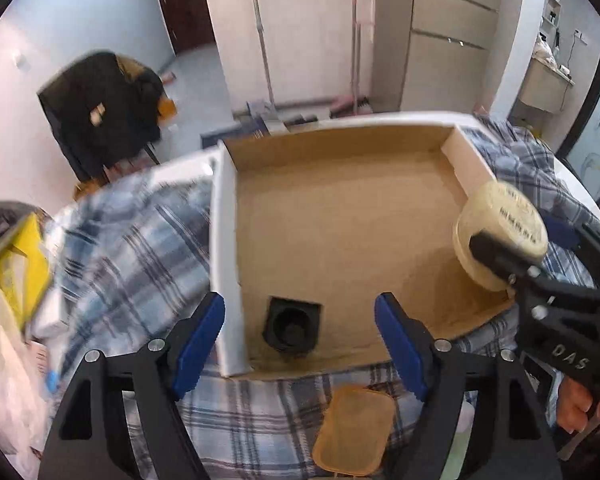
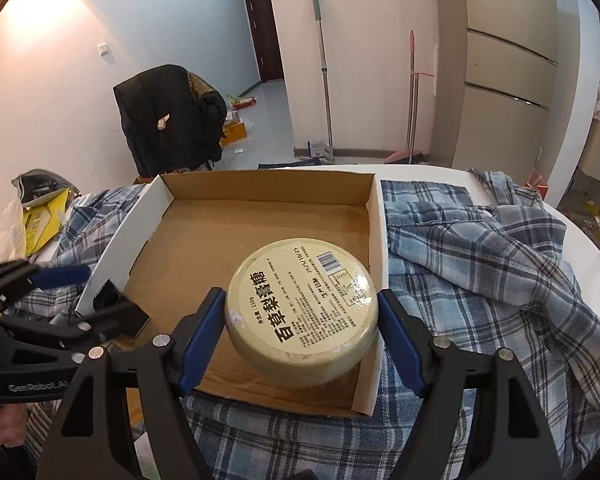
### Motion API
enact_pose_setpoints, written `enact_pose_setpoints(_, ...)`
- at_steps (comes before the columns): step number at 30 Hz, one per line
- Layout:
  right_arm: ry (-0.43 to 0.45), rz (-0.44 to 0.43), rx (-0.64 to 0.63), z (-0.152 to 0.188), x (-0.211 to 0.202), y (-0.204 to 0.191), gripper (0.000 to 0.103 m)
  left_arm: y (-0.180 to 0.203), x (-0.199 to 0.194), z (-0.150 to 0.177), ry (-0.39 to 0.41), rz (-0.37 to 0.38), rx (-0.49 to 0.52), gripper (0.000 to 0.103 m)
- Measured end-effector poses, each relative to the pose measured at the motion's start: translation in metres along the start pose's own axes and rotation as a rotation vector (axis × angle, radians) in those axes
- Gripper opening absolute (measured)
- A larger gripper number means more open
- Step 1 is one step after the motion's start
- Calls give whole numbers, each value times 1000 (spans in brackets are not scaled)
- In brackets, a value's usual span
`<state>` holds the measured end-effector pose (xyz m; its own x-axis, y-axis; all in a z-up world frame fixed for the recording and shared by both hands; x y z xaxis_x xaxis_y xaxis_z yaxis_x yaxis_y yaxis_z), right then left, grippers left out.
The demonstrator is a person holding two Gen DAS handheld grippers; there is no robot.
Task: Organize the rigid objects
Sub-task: 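Lower the black cup and cream tin into the box and open both grippers, then move the right gripper to the green pouch and grasp it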
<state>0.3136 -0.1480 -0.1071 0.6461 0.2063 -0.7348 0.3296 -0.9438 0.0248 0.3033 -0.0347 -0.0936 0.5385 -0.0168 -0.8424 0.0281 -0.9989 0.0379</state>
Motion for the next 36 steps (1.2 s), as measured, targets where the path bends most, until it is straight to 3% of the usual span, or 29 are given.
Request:
enact_pose_setpoints(3, -12, -5, -21, 2, 3, -4, 74, -4, -20, -12, 86, 24, -26, 80)
enact_pose_setpoints(5, -33, -2, -35, 4, 8, -6, 74, -12, -31, -19, 130, 42, -69, 88)
enact_pose_setpoints(11, -59, 1, -46, 9, 14, -5, 74, -30, -31, -27, 124, 29, -129, 89)
enact_pose_setpoints(16, -63, 23, -44, 6, 8, -4, 74, -26, -58, -32, 221, 25, -131, 89)
enact_pose_setpoints(18, -19, 36, -36, -2, -5, -3, 76, -26, -79, -36, 291, 28, -136, 89)
enact_pose_setpoints(21, 68, 40, -48, -16, -33, -3, 101, -27, -120, -38, 407, 80, -162, 89)
enact_pose_setpoints(27, 189, 133, -106, -29, -108, -3, 101, -31, -193, -29, 544, 106, -173, 89)
enact_pose_setpoints(30, 255, 114, -110, -27, -149, -6, 101, -28, -233, -11, 636, 118, -149, 91)
enact_pose_setpoints(31, 283, 102, -107, -24, -164, -7, 101, -27, -244, -4, 669, 123, -143, 94)
enact_pose_setpoints(32, 302, 97, -103, -21, -175, -9, 101, -26, -254, 3, 697, 126, -141, 103)
enact_pose_setpoints(33, 322, 91, -94, -17, -187, -10, 101, -26, -265, 11, 723, 129, -145, 103)
enact_pose_setpoints(36, 376, 65, -61, -4, -213, -14, 102, -20, -286, 33, 730, 161, -145, 103)
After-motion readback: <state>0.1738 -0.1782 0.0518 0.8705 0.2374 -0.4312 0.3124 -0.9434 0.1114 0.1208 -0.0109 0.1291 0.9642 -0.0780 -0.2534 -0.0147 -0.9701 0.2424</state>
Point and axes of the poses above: each gripper's, at about its wrist camera, not at the fingertips, and x roughly the way its jaws point, y to its right, z to its underside, the point moved 7 cm from there along x, roughly the way its jaws point, and after that the axes turned 11 degrees about -x, right-handed, at the moved point
